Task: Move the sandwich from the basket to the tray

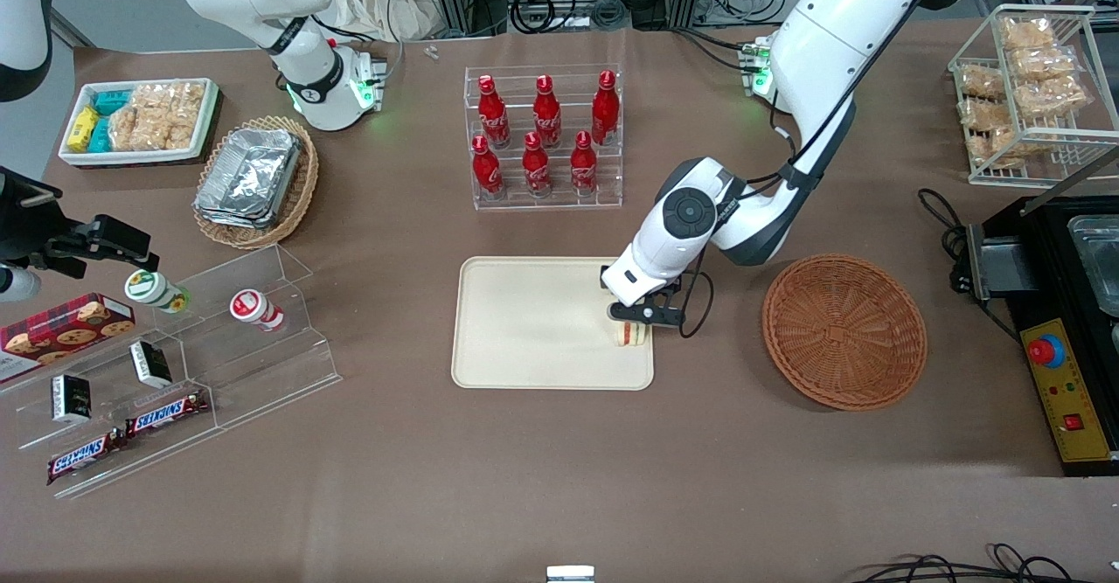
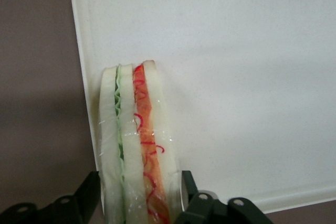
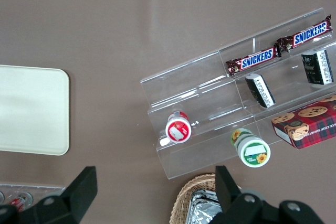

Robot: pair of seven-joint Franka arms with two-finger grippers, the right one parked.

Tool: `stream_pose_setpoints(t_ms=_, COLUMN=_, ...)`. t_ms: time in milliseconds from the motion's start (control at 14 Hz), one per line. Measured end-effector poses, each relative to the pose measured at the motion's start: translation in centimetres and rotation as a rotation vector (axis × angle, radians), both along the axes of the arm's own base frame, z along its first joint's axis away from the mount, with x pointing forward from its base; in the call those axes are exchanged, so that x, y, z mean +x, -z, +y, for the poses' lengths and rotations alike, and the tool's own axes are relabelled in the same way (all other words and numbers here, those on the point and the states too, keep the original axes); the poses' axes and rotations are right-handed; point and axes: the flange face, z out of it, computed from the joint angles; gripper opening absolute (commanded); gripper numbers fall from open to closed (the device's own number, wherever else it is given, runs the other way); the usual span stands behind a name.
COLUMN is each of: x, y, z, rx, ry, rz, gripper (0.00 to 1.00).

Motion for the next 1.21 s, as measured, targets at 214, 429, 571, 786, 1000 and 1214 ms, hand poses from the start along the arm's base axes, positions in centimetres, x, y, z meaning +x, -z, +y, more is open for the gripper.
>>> stream_pose_setpoints(t_ms=214, x=1.2, y=-3.0, z=-0.3, rx=-0.026, ry=-0.052, rz=-0.046, gripper=1.0)
stream_pose_setpoints(t_ms=429, x=2.2, y=-8.8, z=1.0, rx=0.004, ry=-0.095, rz=-0.077, gripper=1.0)
stream_pose_setpoints(t_ms=571, x=3.2, y=-14.1, z=3.7, rx=0.057, ry=-0.133, rz=-0.081, gripper=1.0)
stream_pose_setpoints(t_ms=786, x=3.9, y=-21.8, z=8.9, rx=0.131, ry=-0.199, rz=-0.084, gripper=1.0)
stream_pose_setpoints(t_ms=1000, x=3.1, y=-26.3, z=12.8, rx=0.193, ry=-0.236, rz=-0.061, gripper=1.0)
stream_pose_setpoints(t_ms=1214, x=2.0, y=-29.8, z=19.3, rx=0.199, ry=-0.205, rz=0.052, gripper=1.0)
